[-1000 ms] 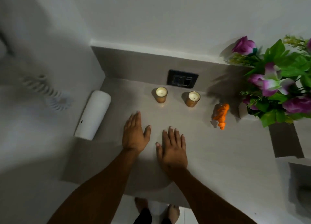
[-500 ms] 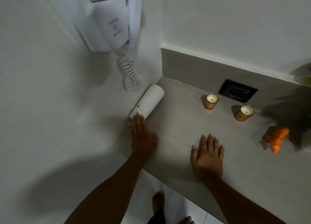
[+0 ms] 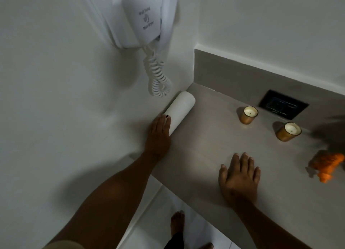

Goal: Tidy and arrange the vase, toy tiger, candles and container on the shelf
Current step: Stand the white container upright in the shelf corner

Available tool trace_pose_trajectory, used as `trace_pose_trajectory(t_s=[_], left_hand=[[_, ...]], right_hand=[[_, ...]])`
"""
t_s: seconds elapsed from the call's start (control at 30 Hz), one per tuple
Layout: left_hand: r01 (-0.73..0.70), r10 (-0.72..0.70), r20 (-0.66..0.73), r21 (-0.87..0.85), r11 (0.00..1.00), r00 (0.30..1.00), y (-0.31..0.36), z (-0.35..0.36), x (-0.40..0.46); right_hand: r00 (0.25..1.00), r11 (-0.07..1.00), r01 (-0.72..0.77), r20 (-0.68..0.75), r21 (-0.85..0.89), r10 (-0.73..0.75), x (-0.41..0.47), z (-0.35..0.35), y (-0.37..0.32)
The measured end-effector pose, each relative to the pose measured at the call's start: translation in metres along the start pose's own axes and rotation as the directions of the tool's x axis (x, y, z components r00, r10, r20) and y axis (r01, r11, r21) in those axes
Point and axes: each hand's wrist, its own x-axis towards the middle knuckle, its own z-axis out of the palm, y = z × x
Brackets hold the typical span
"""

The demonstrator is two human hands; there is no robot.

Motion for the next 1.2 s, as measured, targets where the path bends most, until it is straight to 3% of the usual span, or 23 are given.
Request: trace_pose_trajectory(t_s=[0.33, 0.53, 0.9, 1.03, 1.2], left_hand=[[-0.048, 0.047, 0.037, 0.031, 0.998, 0.998, 0.039, -0.037, 0.041], [-0.045, 0.030, 0.158, 0.092, 0.995, 0.987, 0.077, -0.073, 0.114], [-0.091, 0.040, 0.423, 0.101, 0.991, 0.905, 0.098, -0.085, 0.241], [-0.040, 0.016, 0.352, 0.062, 0.997, 0.936, 0.091, -0.072, 0.260], [0.047, -0.055, 0.056, 0.122, 0.991, 0.997, 0.089, -0.048, 0.246]], right_hand=[[1.000, 1.000, -0.007, 0.026, 0.003, 0.006, 0.001, -0.005, -0.002], [0.998, 0.999, -0.034, 0.050, 0.003, 0.034, 0.000, -0.012, -0.006], [0.993, 0.997, -0.071, 0.092, -0.015, 0.072, 0.001, -0.014, -0.010], [0.988, 0.995, -0.089, 0.122, -0.039, 0.094, 0.005, -0.017, -0.012], [0.991, 0.991, -0.125, 0.045, 0.048, 0.122, 0.008, -0.028, -0.022]])
